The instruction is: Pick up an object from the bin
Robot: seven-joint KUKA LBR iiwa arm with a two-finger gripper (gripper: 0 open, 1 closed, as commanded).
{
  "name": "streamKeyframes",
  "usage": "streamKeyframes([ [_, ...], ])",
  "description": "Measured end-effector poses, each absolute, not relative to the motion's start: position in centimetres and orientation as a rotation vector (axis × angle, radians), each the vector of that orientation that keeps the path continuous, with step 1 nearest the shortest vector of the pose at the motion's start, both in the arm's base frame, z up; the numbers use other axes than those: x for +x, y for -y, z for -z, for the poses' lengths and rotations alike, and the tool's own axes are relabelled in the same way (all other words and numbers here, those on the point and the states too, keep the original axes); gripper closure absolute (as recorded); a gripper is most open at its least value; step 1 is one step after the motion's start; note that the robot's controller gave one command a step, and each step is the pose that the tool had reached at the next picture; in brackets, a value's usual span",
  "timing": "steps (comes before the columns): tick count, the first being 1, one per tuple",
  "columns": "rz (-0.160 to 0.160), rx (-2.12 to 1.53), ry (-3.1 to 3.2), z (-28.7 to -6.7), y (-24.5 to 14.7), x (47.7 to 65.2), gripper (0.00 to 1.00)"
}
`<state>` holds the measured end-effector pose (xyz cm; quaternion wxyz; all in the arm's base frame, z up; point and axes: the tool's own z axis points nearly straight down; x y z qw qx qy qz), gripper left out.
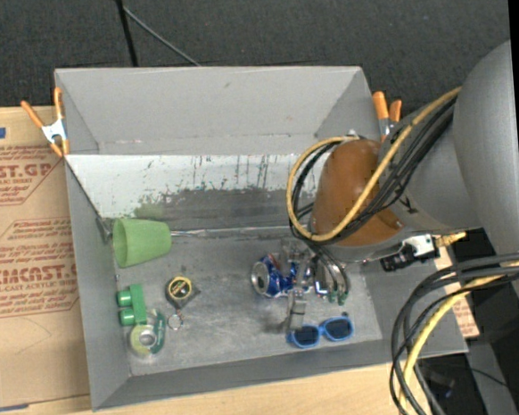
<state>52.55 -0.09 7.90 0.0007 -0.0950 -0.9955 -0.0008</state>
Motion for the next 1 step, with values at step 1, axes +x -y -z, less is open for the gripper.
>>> streamKeyframes([
  [1,0.001,-0.300,3.130,-8.22,0.25,52.66,1.00],
])
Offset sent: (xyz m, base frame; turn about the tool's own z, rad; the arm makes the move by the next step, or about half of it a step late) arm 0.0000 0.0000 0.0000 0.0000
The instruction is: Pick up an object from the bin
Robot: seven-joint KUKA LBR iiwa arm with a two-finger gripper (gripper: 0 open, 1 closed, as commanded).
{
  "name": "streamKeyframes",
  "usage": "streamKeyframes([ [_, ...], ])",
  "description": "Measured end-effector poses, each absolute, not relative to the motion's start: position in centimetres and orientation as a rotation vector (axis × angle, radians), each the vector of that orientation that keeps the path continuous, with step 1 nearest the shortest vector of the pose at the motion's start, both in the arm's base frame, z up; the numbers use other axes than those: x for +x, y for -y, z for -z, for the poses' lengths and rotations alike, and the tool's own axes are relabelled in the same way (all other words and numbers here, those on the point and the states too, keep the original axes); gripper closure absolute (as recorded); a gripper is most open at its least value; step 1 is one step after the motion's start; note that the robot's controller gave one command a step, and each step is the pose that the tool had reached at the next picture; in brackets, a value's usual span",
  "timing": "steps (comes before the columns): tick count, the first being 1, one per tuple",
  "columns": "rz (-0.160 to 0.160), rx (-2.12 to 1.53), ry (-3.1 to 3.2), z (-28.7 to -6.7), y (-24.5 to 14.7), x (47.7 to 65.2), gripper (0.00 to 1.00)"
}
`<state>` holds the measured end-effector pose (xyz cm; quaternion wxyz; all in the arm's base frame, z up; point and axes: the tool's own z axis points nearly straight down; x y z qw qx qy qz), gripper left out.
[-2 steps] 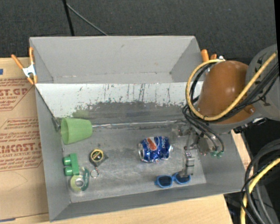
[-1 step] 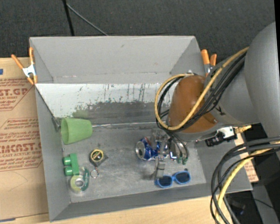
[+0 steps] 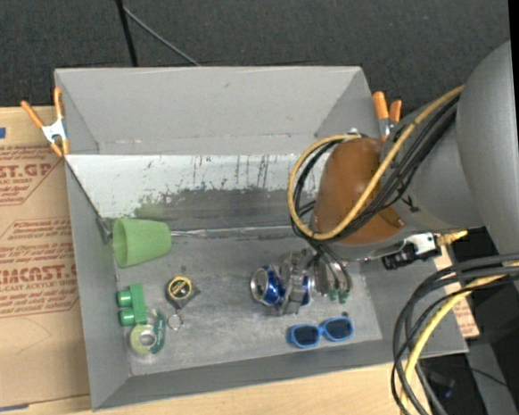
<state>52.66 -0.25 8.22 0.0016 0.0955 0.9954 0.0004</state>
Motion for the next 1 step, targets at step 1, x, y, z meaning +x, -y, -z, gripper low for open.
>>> streamKeyframes([
  [1,-0.005,0.285,-3.118,-23.25,-2.15,56.32,1.00],
])
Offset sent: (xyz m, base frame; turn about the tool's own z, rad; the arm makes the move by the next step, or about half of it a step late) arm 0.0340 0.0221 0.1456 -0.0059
